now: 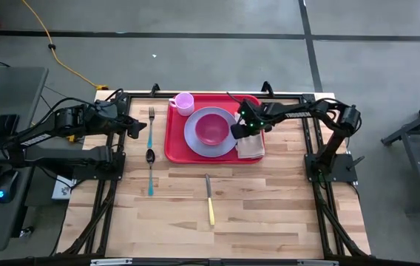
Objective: Set up tray
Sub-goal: Put the white napkin on the red tray to the left of the white plate
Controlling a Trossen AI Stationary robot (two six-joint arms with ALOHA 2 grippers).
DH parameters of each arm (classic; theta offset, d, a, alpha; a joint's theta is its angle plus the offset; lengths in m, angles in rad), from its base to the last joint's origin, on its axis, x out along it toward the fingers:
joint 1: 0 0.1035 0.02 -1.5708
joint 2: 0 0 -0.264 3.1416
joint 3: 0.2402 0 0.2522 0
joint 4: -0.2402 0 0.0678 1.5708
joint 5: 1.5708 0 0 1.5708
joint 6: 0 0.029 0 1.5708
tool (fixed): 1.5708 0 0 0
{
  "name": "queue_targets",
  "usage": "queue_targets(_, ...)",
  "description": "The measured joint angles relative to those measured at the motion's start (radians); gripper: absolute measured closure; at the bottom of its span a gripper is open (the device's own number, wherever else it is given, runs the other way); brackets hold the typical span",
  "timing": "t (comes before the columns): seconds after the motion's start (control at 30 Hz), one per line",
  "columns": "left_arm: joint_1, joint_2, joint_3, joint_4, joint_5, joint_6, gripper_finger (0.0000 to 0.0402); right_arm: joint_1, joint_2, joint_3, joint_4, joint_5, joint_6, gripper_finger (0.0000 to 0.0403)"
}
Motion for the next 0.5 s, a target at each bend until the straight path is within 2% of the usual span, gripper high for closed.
queue_targets(0.5, 0.0, 0.0, 0.0, 0.0, 0.024, 0.026, 0.0131, 0.001, 0.057, 0.006, 0.046, 0.025, 0.015, 0.0325)
